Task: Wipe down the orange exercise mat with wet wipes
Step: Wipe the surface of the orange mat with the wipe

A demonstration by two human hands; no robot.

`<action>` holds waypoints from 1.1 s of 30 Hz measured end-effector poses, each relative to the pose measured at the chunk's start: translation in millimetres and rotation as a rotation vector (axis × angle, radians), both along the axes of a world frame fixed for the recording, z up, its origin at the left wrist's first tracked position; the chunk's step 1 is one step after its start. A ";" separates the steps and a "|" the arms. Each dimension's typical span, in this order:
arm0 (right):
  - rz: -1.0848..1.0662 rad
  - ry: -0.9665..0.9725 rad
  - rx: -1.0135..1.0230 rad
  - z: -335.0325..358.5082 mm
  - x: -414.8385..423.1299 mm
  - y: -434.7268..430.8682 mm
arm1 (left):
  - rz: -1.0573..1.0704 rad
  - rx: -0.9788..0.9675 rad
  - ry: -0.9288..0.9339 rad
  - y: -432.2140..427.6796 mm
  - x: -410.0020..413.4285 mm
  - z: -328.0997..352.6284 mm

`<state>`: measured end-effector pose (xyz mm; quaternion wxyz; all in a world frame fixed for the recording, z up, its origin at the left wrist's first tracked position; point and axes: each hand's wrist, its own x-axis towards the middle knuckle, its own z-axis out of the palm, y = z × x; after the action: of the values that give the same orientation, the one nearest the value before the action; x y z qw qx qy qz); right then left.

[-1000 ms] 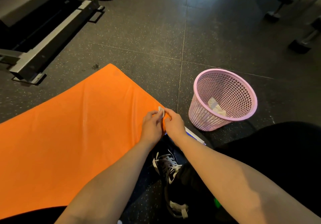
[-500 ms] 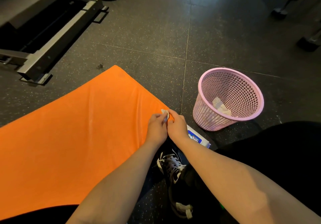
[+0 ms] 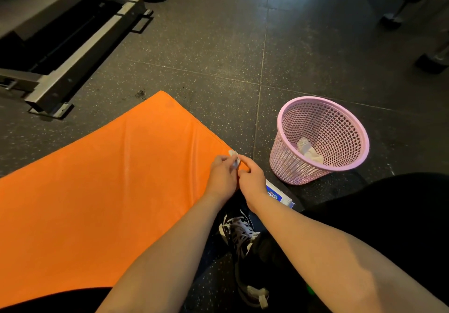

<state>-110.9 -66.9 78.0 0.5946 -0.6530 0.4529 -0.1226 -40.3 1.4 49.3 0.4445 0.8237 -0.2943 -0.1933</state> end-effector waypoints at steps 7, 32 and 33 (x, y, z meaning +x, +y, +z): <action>-0.042 -0.013 0.174 -6.1 -10.1 -2.2 | 0.121 0.230 -0.088 28.3 -4.4 -28.3; -0.134 -0.082 0.287 -9.3 -1.2 -6.5 | -0.029 0.060 -0.063 10.3 -16.5 -8.3; -0.143 -0.093 0.341 -9.1 -3.0 -8.7 | -0.043 0.056 -0.085 11.2 -15.3 -9.6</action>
<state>-113.9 -75.7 68.9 0.7068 -0.5025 0.4843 -0.1161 -55.6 12.6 39.7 0.4040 0.8369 -0.3249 -0.1755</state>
